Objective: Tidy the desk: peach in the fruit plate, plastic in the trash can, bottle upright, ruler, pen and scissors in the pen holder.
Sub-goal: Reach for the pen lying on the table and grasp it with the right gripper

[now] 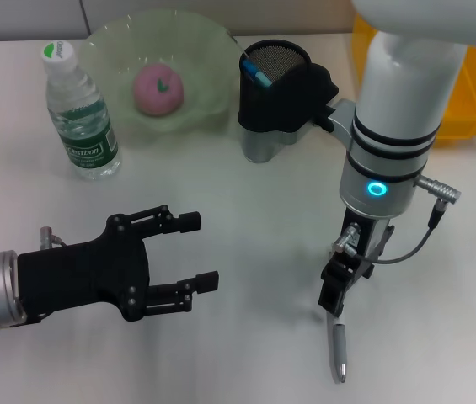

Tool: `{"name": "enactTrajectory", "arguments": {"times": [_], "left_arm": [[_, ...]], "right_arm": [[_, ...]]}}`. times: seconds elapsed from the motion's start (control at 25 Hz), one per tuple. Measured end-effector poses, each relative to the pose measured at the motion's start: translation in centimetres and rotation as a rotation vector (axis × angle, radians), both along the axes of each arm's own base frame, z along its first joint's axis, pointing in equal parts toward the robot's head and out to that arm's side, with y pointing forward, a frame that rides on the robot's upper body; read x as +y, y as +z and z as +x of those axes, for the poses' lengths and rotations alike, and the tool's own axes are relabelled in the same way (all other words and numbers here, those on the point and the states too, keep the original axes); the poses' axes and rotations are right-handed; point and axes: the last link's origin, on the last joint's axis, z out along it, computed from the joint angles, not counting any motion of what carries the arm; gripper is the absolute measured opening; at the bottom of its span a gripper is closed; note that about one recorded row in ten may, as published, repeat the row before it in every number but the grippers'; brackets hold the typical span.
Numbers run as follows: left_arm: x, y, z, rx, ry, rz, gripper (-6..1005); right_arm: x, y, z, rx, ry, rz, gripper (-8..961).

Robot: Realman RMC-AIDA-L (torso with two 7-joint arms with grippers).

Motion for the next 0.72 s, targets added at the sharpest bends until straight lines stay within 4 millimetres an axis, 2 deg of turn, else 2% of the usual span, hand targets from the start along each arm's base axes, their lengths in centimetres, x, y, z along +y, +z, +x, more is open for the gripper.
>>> {"name": "enactTrajectory", "arguments": {"times": [0.72], "left_arm": [[0.07, 0.05, 0.08, 0.003, -0.014, 0.005, 774]], "right_arm": [[-0.25, -0.59, 0.40, 0.005, 0.005, -0.006, 625]]}}
